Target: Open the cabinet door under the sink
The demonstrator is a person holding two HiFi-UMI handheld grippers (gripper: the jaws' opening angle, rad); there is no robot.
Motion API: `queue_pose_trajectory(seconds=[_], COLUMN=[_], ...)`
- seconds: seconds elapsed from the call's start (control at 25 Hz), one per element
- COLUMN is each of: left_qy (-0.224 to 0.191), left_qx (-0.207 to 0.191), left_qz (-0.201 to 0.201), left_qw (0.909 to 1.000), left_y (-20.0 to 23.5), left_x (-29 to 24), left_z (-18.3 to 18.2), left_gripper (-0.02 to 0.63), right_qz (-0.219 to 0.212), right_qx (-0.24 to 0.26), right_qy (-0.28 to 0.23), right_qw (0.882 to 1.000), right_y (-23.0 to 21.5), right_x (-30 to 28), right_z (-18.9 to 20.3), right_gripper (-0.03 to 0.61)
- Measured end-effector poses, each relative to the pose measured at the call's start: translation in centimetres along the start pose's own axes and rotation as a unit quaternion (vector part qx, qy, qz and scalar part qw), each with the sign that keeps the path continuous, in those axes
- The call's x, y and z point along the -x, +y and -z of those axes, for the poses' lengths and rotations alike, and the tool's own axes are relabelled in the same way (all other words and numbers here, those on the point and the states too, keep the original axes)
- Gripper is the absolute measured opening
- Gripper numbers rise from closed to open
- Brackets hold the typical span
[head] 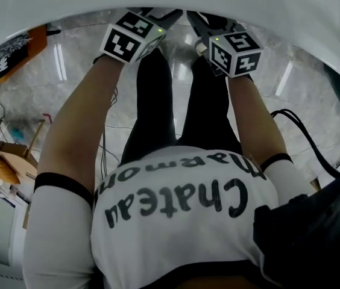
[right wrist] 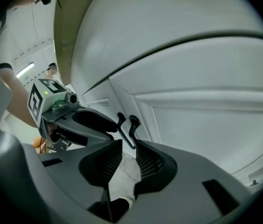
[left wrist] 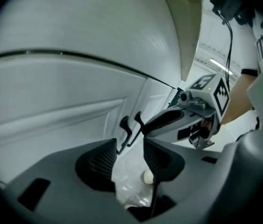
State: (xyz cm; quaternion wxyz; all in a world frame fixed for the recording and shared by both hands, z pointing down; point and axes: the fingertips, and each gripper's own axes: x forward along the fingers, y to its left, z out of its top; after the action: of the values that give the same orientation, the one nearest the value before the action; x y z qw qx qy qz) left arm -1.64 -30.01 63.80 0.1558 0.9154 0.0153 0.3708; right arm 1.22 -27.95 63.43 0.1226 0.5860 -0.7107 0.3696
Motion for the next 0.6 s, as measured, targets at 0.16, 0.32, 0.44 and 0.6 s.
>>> queue_pose_trajectory(seconds=[0.16, 0.32, 0.44, 0.6], left_qy=[0.001, -0.01, -0.017, -0.001], left_qx=[-0.006, 0.007, 0.02, 0.031], left_qz=[0.013, 0.006, -0.006, -0.027], left_qw=[0.9999, 0.9999, 0.9996, 0.9992], left_y=[-0.4, -0.4, 0.1, 0.5], left_x=[-0.3, -0.8, -1.0, -1.6], left_z=[-1.1, -1.7, -1.9, -1.8], left_gripper=[0.175, 0.136, 0.096, 0.062], right_qz=[0.016, 0.025, 0.016, 0.033], right_qx=[0.012, -0.014, -0.017, -0.018], right_qy=[-0.004, -0.015, -0.025, -0.025], right_qw=[1.0, 0.999, 0.999, 0.999], right_y=[0.0, -0.5, -0.1, -0.6], right_x=[0.1, 0.0, -0.3, -0.5], right_z=[-0.3, -0.4, -0.9, -1.3], right_gripper=[0.085, 0.084, 0.086, 0.067])
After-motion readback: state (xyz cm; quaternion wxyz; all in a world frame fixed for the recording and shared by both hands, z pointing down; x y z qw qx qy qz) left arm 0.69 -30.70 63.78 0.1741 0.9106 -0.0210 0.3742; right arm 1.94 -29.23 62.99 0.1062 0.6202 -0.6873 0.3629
